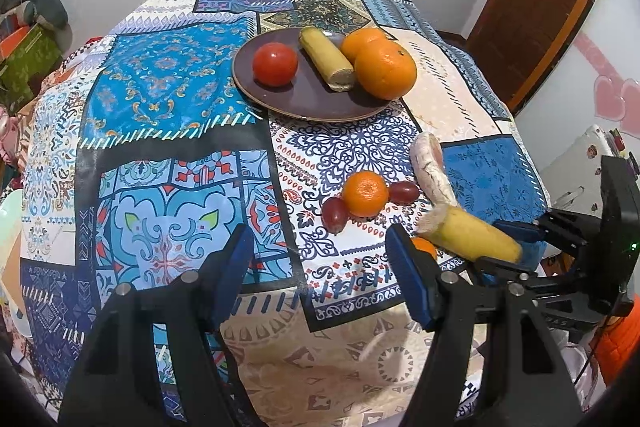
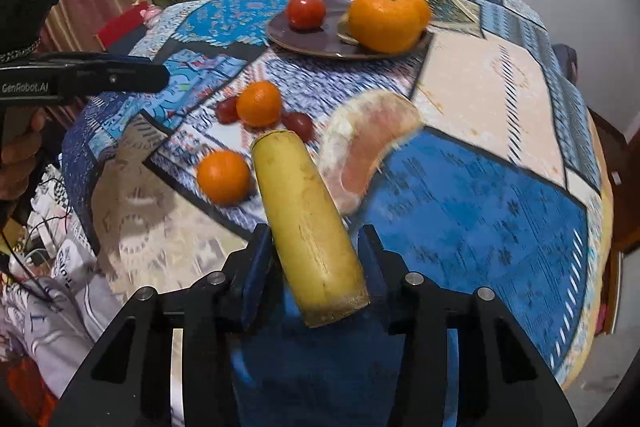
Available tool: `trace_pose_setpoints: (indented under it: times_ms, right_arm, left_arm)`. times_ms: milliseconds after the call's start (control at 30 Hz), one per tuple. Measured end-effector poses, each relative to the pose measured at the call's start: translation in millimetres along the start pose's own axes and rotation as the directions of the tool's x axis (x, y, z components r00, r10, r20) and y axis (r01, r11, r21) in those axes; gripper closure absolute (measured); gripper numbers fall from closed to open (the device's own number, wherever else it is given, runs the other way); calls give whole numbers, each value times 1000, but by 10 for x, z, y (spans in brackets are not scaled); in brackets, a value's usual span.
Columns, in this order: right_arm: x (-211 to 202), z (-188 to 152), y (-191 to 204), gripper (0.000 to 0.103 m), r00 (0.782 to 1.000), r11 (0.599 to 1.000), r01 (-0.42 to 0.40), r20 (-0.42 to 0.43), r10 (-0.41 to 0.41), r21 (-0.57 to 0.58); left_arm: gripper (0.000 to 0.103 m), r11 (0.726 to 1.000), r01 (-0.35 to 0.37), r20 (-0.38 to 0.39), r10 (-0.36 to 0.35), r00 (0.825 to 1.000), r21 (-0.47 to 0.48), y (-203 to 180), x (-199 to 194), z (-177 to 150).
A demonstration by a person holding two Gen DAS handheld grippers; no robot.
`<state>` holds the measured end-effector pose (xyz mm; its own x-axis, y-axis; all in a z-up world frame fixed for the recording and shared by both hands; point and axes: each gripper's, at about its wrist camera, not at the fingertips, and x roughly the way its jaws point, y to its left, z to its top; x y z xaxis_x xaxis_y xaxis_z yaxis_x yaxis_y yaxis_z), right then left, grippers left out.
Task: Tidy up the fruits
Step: 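Grasp the pink pomelo segment with the left tool while the right tool lifts the banana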
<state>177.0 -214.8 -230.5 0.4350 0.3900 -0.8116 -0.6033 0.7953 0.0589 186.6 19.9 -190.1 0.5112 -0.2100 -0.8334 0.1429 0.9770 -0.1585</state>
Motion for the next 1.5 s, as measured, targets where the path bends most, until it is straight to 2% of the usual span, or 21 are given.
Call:
trace_pose_setpoints:
  times_ms: [200,300,400,433,500,700,900,1200,1433,1500]
  right_arm:
    - [-75,-71,-71,61,999,1000,16,-39,-15,17]
    - [-11,34,-68,55,998,999,-34,-53,34,8]
    - [139,153,-48,55,995,997,-71,-68,71,3]
    - [189,179,-37,58,995,997,-72,-73,72,-1]
    - [256,188,9,60,996,999,-39,-78,37,-22]
    - [118,101,-16,65,999,1000,-21,-47,22,7]
    - [-197,82,-242,69,999,998,7,46,-10,63]
    - [-544,123,-703,70,976,977,78,184,-116,199]
    - [-628,107,-848,70,965,969,114,208,-161,218]
    - [-609,118,-894,70,965,968,112,207,-160,226]
  left_arm:
    - [35,1000,7,-15,-7,1000,-9,24,43,-37]
    - [35,1000,12,-19,-12,1000,-14,29,48,-54]
    - [35,1000,11,-24,-11,1000,-14,32,51,-59]
    - [35,1000,10,-24,-10,1000,-13,31,52,-54]
    - [35,1000,11,-24,-11,1000,-13,22,51,-38]
    - [35,1000,23,-11,-23,1000,6,-104,40,80]
    - [35,996,51,-17,-50,999,71,-417,124,257]
    - [35,983,86,-87,-72,994,160,-961,619,537]
    - [35,981,67,-180,-33,983,184,-1189,1146,556]
    - [40,983,62,-193,-28,981,173,-1204,1246,547]
